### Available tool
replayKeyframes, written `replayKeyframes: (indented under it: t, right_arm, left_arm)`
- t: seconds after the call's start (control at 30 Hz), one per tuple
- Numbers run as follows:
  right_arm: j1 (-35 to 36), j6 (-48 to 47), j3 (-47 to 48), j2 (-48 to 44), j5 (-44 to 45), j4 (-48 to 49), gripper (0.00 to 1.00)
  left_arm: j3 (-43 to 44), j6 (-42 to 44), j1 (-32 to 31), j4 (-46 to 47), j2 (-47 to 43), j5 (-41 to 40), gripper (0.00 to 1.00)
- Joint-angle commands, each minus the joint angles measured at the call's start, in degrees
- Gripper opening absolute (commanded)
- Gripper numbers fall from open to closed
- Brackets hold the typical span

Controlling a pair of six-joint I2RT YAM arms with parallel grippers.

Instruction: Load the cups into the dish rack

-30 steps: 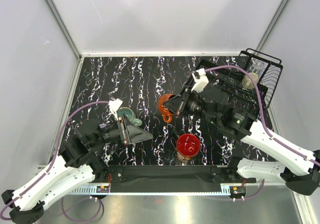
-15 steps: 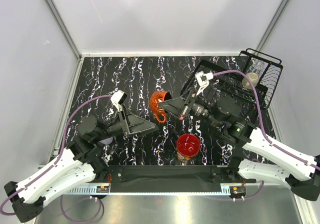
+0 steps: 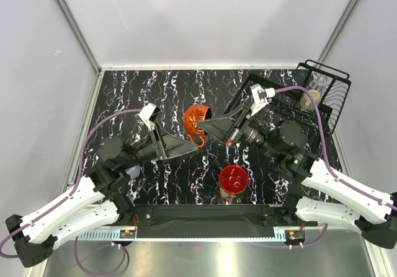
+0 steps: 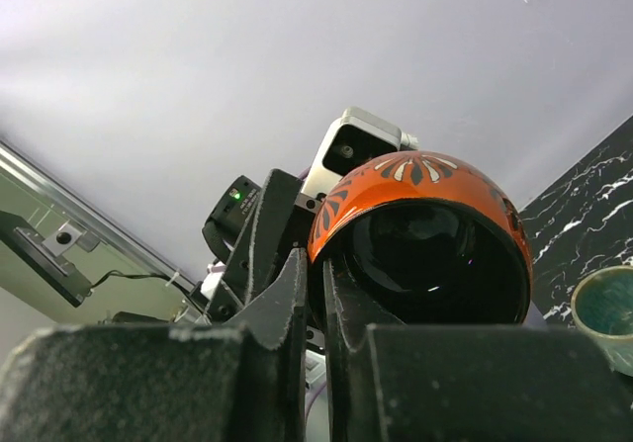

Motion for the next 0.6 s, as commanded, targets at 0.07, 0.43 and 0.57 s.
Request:
replayKeyframes:
  t: [0.07, 0.43, 0.57]
  right_arm:
    - [1.1, 0.9, 0.5, -0.3, -1.0, 8.4, 0.0]
    - [2.1, 1.6, -1.0, 0.1, -0.4, 10.9, 0.0]
    - [2.4, 2.2, -1.1, 0.2, -0.3, 12.2, 0.0]
  left_arm:
    - [2.8, 1.8, -1.1, 4.7, 1.8, -2.5, 0.68]
    - [2.6, 3.1, -1.4, 5.4, 1.6, -6.8, 0.52]
    - [2.8, 3.7, -1.4, 5.7, 1.6, -7.7, 0.48]
